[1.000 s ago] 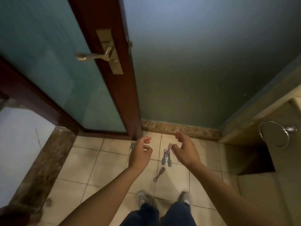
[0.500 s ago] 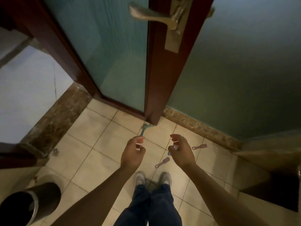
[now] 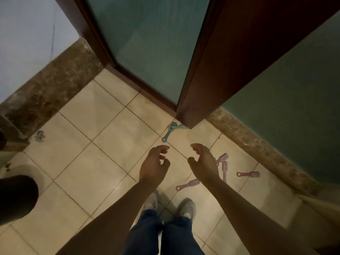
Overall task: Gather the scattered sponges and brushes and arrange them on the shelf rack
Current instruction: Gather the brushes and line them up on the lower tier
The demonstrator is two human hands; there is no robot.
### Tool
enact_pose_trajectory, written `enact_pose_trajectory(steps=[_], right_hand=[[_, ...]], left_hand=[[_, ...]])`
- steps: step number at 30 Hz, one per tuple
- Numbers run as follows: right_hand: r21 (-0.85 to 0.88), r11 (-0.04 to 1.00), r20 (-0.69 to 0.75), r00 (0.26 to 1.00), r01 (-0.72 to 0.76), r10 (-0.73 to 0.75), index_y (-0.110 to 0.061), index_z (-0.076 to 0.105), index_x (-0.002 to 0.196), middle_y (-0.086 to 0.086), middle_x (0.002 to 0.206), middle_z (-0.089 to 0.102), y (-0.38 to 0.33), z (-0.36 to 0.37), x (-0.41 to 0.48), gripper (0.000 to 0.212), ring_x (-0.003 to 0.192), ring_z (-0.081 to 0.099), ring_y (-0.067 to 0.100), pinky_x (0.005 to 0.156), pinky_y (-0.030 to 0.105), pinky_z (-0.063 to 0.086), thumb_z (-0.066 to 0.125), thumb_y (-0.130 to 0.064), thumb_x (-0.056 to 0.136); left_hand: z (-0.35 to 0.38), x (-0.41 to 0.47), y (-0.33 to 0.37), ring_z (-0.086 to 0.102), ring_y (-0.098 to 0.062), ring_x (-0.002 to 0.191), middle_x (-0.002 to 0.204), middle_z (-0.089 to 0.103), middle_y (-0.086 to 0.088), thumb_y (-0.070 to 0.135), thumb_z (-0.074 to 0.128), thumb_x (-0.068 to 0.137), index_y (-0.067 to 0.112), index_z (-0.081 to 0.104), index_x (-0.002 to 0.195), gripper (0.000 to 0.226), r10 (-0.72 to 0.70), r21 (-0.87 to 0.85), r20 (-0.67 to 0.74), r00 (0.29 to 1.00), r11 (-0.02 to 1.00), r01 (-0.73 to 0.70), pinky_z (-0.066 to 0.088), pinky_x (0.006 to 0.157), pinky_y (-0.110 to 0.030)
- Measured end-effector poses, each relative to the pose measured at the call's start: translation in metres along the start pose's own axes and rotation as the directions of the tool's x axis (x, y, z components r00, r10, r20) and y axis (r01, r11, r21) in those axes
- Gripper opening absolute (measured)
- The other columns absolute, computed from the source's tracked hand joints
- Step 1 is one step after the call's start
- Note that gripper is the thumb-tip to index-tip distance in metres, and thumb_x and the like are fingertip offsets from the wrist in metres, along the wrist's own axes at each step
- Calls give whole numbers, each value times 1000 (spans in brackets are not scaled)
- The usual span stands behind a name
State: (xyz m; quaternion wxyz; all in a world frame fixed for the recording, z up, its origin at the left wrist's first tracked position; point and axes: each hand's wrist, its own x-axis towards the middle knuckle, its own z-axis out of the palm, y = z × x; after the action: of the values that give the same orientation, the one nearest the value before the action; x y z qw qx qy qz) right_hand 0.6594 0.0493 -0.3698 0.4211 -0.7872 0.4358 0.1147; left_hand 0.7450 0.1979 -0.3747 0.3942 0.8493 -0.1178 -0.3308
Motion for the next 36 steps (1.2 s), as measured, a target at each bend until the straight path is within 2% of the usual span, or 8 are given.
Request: enact_pose_trajectory(steps=[7,11,15,23,26,28,30,36], right_hand=[[-42,996,-21,997,79,-80,-27,50,132,-6,136,53,79,107,146,46,120,52,14,96,29,49,62,-19,89],[-13,986,-58,985,164,-165,-23,50,134,-2,135,55,121,160,221,50,116,56,19,91,29,49,63,-16,86],[-50,970,-65,969,237,-240,-29,39,142,-2,138,53,151,197,285,58,114,59,20,88,30,50,60,-18,88],[-270,909,1,944,318,-330,-29,26,149,-5,152,37,177,222,345,67,120,55,21,94,33,48,55,-15,90],[-349,884,-17,941,311,-338,-27,38,144,-4,147,40,184,226,345,57,116,57,19,91,32,49,53,-14,91],[-424,855,-77,929,298,-362,-27,55,127,-2,132,51,187,228,342,40,104,61,19,81,30,49,54,-15,90],[-470,838,-128,918,277,-375,-29,60,114,-3,116,60,190,230,337,29,94,62,18,72,28,47,54,-17,89],[-414,878,-195,918,242,-345,-29,63,106,-6,117,54,195,225,329,30,97,60,17,72,28,49,62,-15,79]], left_hand=[[86,131,-112,55,-2,92,111,53,19,18,68,85,35,51,122,44,26,136,27,999,990,-29,40,69,-7],[128,203,-165,59,-10,97,116,57,9,23,68,83,29,51,125,45,77,272,27,997,959,-81,51,78,-23],[161,261,-206,60,-20,100,117,58,2,26,63,83,24,49,123,42,66,381,-26,997,923,-51,52,78,-34],[201,306,-248,52,-20,111,123,51,0,35,58,87,23,48,130,45,111,574,-125,986,818,-19,46,82,-34],[210,306,-254,53,-21,106,117,53,-2,35,56,89,20,53,120,35,145,613,-180,973,790,-4,43,80,-33],[214,307,-255,54,-22,105,116,55,-3,37,55,90,19,55,118,33,142,631,-197,970,776,14,42,82,-33],[216,308,-256,55,-22,103,114,57,-3,38,55,91,18,57,116,32,138,657,-195,971,753,25,41,82,-33],[217,305,-253,60,-21,96,102,64,0,37,56,90,21,57,107,23,187,691,-169,968,723,-19,35,74,-31]])
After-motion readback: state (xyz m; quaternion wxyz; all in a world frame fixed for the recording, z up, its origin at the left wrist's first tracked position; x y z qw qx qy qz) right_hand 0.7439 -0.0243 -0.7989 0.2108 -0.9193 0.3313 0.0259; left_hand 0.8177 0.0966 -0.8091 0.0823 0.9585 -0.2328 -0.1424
